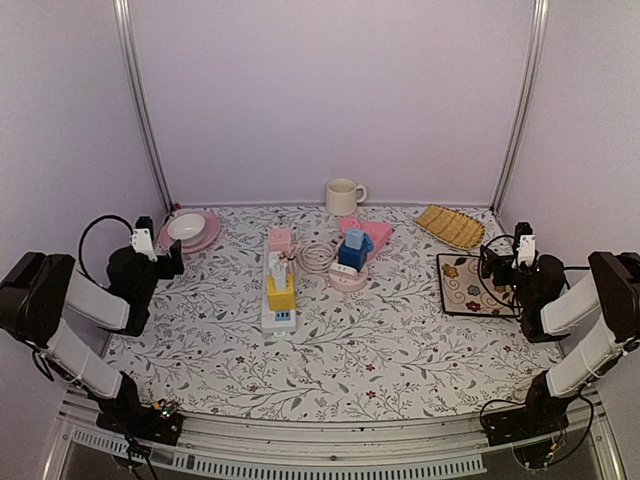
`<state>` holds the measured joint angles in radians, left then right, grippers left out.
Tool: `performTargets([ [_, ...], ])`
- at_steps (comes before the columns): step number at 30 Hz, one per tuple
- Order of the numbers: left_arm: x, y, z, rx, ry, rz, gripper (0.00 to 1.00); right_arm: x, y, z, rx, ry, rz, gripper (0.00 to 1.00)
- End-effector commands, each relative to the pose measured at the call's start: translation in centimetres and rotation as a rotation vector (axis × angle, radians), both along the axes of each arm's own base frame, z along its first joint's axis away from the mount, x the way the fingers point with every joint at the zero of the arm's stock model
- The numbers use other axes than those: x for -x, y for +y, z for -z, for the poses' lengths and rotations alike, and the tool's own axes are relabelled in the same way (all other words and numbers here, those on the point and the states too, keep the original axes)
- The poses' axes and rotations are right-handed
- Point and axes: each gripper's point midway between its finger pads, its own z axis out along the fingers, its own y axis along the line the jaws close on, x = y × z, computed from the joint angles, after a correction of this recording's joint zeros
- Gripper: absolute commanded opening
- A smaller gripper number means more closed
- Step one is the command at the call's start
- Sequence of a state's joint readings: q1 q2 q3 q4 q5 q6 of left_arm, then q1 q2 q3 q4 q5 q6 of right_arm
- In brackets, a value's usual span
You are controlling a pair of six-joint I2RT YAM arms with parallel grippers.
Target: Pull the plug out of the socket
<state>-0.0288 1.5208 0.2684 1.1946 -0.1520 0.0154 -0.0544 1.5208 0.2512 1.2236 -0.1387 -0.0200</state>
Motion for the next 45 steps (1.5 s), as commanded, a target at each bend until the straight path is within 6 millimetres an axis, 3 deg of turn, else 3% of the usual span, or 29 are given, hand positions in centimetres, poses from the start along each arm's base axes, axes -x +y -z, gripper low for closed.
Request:
performTargets([
  [1, -2.4, 0.1, -1.5, 0.008, 0.086, -0.009, 0.97, -0.3, 0.1, -0.5, 0.005, -0.022, -0.009, 0.99],
  [8, -6.2, -1.8, -7.8, 0.167, 0.191, 0.069, 0.97, -1.8, -3.6, -3.3, -0.079, 0.040, 0.207, 0.99],
  [12, -6.9, -3.2, -11.5, 0.167, 0.227, 0.149, 0.97, -2.6, -4.2, -8.3, -0.160, 0.004, 0.240, 0.99],
  [17, -6.9, 0.2, -16.6, 0.234, 0.132, 0.029, 0.97, -2.2, -8.7, -12.0, -0.383, 0.052, 0.523, 0.99],
  [20, -7.0, 1.2, -18.7, 0.282, 0.083, 0.003, 0.97, -2.4, -8.3, -14.4, -0.408, 0.029, 0.481, 0.99],
  [24, -7.5, 1.7, -18.9, 0.257, 0.084, -0.015, 0.97, -2.3, -7.5, -15.8, -0.454, 0.005, 0.429, 0.99],
  [25, -7.4, 2.7, -18.7, 0.304, 0.073, -0.077, 0.97, -2.4, -7.2, -15.8, -0.472, 0.009, 0.407, 0.99],
  [28, -6.4, 4.9, -17.4, 0.444, 0.066, -0.186, 0.97, -2.6, -6.5, -15.3, -0.510, 0.034, 0.375, 0.99],
  [32, -6.8, 4.7, -15.8, 0.483, 0.151, -0.142, 0.92, -3.1, -5.8, -14.2, -0.528, 0.093, 0.350, 0.99],
  [35, -7.7, 1.7, -14.4, 0.461, 0.250, -0.029, 0.89, -4.0, -3.9, -13.1, -0.492, 0.177, 0.312, 0.99],
  [39, -7.4, -3.7, -12.7, 0.424, 0.325, 0.096, 0.95, -5.0, 0.4, -11.5, -0.423, 0.282, 0.244, 0.99],
  [45, -5.9, -11.2, -8.9, 0.423, 0.463, 0.216, 0.96, -5.1, 10.0, -10.0, -0.365, 0.396, 0.087, 0.99],
])
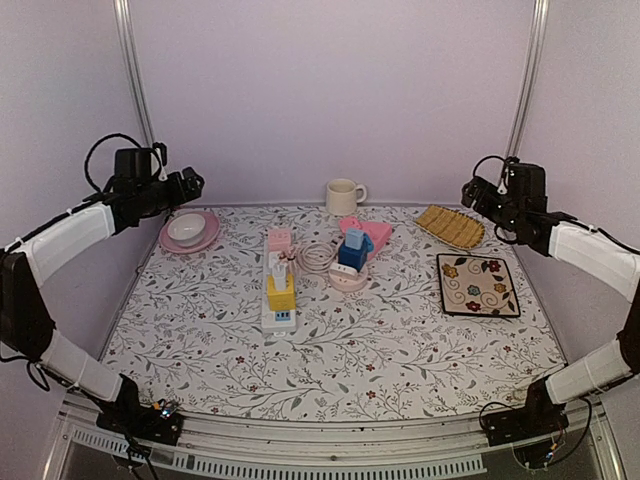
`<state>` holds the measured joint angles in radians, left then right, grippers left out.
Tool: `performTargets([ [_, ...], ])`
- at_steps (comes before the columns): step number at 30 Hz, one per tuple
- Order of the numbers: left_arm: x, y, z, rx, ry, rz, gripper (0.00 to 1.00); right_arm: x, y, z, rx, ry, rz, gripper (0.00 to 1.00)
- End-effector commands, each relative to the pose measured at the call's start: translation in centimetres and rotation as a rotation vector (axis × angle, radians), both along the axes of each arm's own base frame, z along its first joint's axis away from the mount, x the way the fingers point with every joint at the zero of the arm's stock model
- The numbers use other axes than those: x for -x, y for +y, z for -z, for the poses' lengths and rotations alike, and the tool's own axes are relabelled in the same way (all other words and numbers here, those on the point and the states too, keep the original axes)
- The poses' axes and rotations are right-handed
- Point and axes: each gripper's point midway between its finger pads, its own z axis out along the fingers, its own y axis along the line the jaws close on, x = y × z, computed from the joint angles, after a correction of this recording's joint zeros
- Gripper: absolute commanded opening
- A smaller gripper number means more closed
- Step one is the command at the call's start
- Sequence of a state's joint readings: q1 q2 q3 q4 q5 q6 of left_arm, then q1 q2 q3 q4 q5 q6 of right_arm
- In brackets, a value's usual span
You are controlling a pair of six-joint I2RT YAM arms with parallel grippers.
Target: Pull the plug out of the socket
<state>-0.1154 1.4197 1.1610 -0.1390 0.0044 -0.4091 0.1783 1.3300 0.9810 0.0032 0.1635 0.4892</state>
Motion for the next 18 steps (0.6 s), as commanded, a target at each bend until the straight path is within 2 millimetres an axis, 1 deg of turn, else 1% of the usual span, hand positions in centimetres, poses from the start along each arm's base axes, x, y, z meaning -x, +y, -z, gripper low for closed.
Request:
performTargets([
  [1, 1.7, -5.5, 4.2, 0.005, 0.123, 0.122, 0.96, 0.4, 7.2, 1.5, 0.054, 0.087, -0.134, 0.99],
  [2, 2.2, -6.6, 4.8, 0.004, 0.136, 0.142, 0.96, 0.6, 9.3, 1.9, 0.066, 0.105, -0.179, 0.99],
  [3, 2.7, -7.6, 5.5, 0.006, 0.153, 0.156, 0.96, 1.1, 12.1, 2.3, 0.073, 0.122, -0.241, 0.99],
  [6, 4.1, -9.4, 7.1, 0.036, 0.199, 0.190, 0.96, 2.2, 18.1, 3.8, 0.124, 0.178, -0.372, 0.99],
  [9, 5.3, -10.0, 8.5, 0.071, 0.243, 0.209, 0.96, 3.3, 23.7, 4.1, 0.144, 0.210, -0.477, 0.99],
  [12, 6.2, -9.8, 9.7, 0.072, 0.282, 0.210, 0.96, 4.9, 29.7, 5.2, 0.159, 0.257, -0.581, 0.99],
  [13, 6.5, -9.6, 10.0, 0.068, 0.290, 0.207, 0.96, 5.3, 31.8, 4.6, 0.165, 0.249, -0.603, 0.99],
  [16, 7.4, -9.4, 11.2, 0.068, 0.327, 0.210, 0.96, 7.0, 36.2, 5.2, 0.172, 0.289, -0.654, 1.00],
  [18, 7.8, -9.4, 12.0, 0.074, 0.352, 0.216, 0.96, 8.1, 38.6, 6.0, 0.153, 0.326, -0.694, 0.98],
])
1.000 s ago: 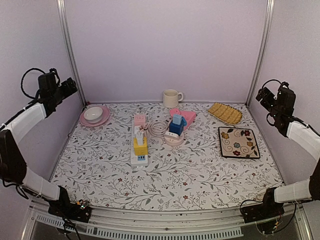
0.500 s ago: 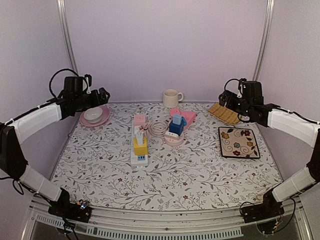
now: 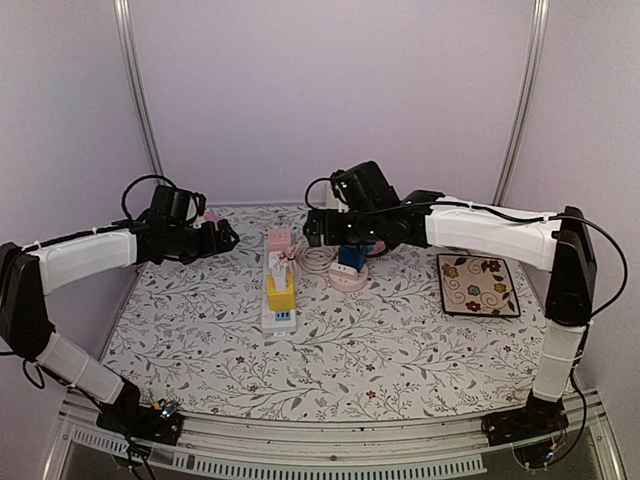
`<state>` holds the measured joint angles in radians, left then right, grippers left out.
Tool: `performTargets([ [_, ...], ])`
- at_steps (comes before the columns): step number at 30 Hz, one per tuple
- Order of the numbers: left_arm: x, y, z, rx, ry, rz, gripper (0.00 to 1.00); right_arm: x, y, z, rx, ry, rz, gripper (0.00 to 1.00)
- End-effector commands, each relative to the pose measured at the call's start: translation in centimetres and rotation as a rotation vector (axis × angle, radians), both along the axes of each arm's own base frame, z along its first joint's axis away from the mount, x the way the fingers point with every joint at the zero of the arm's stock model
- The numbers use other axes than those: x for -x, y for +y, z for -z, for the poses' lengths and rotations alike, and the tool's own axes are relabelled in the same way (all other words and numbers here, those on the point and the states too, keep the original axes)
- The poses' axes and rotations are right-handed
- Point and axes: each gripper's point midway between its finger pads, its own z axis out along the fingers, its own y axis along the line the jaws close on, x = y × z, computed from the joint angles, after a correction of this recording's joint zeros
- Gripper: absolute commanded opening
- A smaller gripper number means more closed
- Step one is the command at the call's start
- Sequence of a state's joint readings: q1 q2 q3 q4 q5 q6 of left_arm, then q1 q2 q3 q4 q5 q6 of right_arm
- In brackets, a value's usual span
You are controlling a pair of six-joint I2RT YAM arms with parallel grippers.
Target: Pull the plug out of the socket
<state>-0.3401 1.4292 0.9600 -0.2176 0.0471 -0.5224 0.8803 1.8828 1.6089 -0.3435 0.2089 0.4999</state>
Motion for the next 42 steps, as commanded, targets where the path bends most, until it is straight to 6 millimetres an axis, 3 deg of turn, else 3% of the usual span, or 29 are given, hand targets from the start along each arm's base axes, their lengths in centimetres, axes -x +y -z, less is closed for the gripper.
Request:
performTargets([
  [1, 1.6, -0.1, 1.0, 0.024, 0.053, 0.012, 0.96, 2.9, 4.6, 1.9, 0.029, 0.109, -0.058, 0.97],
  [4, 2.1, -0.1, 1.4, 0.039, 0.077, 0.005, 0.96, 3.7, 7.0, 2.7, 0.045, 0.150, -0.102, 0.93],
  [9, 3.0, 0.0, 1.6, 0.082, 0.097, -0.014, 0.96, 3.9, 8.6, 4.2, 0.080, 0.205, -0.140, 0.77],
  [14, 3.9, 0.2, 1.8, 0.129, 0.124, -0.063, 0.96, 4.2, 9.3, 5.6, 0.120, 0.222, -0.170, 0.67],
  [22, 5.8, 1.0, 1.1, 0.134, 0.152, -0.115, 0.96, 4.6, 9.8, 8.1, 0.214, 0.184, -0.180, 0.66],
  [25, 6.7, 1.2, 0.6, 0.132, 0.155, -0.115, 0.96, 4.1, 10.4, 8.0, 0.214, 0.161, -0.165, 0.66],
  [27, 7.2, 1.5, 0.2, 0.131, 0.140, -0.113, 0.96, 4.0, 10.8, 6.8, 0.200, 0.142, -0.150, 0.66],
  [28, 7.5, 1.7, 0.2, 0.126, 0.135, -0.109, 0.96, 3.9, 11.1, 8.4, 0.223, 0.148, -0.143, 0.65],
  [32, 8.4, 1.7, 0.1, 0.110, 0.137, -0.077, 0.96, 3.9, 11.7, 9.3, 0.216, 0.162, -0.109, 0.63],
  [37, 8.6, 1.5, 0.8, 0.091, 0.123, -0.033, 0.96, 4.3, 11.5, 12.3, 0.222, 0.228, -0.047, 0.53],
  [42, 9.0, 0.5, 0.8, 0.115, 0.145, 0.022, 0.96, 4.7, 11.4, 12.2, 0.222, 0.231, -0.016, 0.35],
])
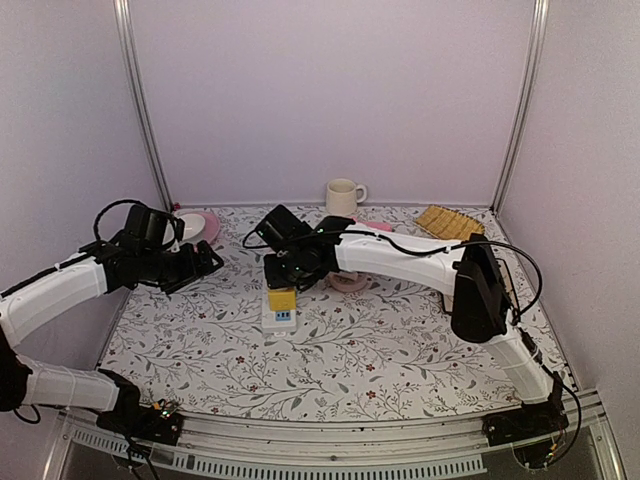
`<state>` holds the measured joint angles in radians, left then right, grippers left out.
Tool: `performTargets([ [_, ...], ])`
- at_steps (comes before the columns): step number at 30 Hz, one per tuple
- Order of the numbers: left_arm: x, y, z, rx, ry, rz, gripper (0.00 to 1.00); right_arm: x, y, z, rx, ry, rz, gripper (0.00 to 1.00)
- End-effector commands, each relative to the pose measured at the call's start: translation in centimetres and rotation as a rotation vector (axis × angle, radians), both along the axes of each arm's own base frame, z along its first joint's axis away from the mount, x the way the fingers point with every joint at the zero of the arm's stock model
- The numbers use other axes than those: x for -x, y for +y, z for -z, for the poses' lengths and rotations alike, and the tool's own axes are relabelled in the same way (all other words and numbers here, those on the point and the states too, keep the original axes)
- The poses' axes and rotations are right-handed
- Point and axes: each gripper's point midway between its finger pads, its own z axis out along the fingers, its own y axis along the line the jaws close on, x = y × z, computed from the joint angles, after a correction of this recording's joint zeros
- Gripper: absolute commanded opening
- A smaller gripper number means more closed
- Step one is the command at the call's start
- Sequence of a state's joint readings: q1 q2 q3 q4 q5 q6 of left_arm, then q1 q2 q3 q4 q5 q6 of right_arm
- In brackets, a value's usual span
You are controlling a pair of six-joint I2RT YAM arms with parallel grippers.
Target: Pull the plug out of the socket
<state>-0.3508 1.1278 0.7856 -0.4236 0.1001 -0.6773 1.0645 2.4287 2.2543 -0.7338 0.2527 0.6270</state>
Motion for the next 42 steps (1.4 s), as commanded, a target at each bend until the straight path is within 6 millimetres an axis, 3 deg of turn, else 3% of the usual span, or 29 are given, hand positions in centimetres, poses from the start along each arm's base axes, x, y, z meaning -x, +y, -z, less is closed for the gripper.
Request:
performTargets([
  [1, 0.8, -1.2, 0.5, 0.008, 0.004, 0.085, 0.96, 0.7, -0.7, 1.6, 0.051, 0.026, 0.056, 0.31],
  [5, 1.2, -2.3, 1.5, 0.040, 0.023, 0.154, 0.96, 2.0, -1.7, 0.4, 0.099, 0.013, 0.051, 0.21],
  [11, 1.5, -5.2, 2.3, 0.165, 0.054, 0.245, 0.95, 6.0, -1.9, -2.4, 0.148, -0.040, -0.072, 0.20],
  [17, 2.8, -8.1, 2.9, 0.201, 0.081, 0.353, 0.95, 9.0, -4.2, -2.3, 0.131, 0.007, -0.118, 0.15],
  [20, 3.8, -9.8, 3.7, 0.199, 0.104, 0.413, 0.95, 9.3, -4.7, -2.3, 0.134, 0.006, -0.115, 0.18],
  [23, 4.6, -11.6, 4.3, 0.182, 0.120, 0.468, 0.95, 9.3, -4.4, -2.5, 0.127, 0.008, -0.124, 0.32],
  [28, 5.6, -13.4, 5.5, 0.154, 0.158, 0.511, 0.95, 9.1, -4.7, -3.9, 0.105, -0.001, -0.094, 0.47],
  [32, 6.1, -14.3, 5.9, 0.157, 0.172, 0.528, 0.94, 9.1, -4.9, -4.5, 0.094, -0.001, -0.082, 0.50],
  [42, 5.6, -15.2, 6.8, 0.141, 0.198, 0.536, 0.94, 9.8, -5.3, -3.7, 0.119, 0.035, -0.097, 0.42],
])
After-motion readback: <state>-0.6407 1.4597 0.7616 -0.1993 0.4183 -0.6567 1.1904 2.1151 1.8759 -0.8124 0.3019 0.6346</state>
